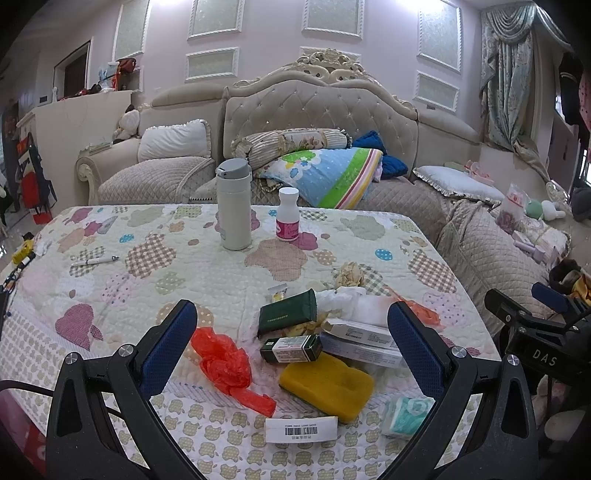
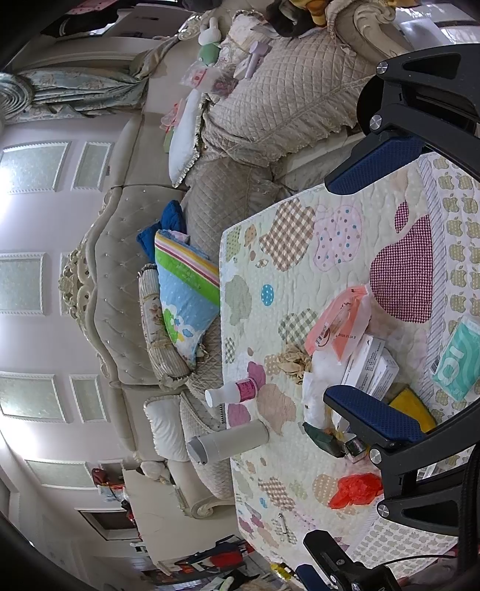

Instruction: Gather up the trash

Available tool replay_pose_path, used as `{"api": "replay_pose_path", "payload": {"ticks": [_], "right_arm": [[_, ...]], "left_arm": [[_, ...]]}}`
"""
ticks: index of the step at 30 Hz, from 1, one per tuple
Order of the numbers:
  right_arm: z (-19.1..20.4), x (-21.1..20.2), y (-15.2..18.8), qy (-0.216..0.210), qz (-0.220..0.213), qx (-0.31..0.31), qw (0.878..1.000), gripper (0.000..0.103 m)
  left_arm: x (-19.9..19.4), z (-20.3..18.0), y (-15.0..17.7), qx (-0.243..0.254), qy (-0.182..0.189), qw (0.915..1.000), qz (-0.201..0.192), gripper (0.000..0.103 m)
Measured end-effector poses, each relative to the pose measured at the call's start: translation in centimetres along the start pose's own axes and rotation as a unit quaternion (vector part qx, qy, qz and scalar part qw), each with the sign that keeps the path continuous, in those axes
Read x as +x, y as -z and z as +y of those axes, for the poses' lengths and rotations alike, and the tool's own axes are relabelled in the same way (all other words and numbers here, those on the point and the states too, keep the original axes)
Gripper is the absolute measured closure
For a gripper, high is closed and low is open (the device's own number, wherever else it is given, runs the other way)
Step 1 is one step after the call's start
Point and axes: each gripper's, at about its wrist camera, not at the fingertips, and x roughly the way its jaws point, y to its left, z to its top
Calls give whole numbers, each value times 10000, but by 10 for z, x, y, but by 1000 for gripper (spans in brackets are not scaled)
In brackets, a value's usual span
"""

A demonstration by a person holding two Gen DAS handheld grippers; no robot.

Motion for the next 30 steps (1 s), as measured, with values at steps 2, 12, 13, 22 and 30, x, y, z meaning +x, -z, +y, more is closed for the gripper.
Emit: {"api": "replay_pose_path", "payload": {"ticks": [2,12,13,22,30], "right_arm": [[-1,0,0,-5,-2,7,10000,0],[-2,0,-1,-7,6,5,10000,0],[-2,0,-1,-5,7,6,10000,0],[-2,0,-1,-8,9,7,10000,0],[-2,-1,4,-59,65,-13,10000,0]], "left_arm": [[0,0,0,-1,2,10000,2,0],[0,0,0,-1,-4,10000,7,0],[0,-1,0,2,-2,10000,14,0],[0,-2,0,9,-8,10000,14,0],[1,-4,1,1,-19,10000,58,0]]}}
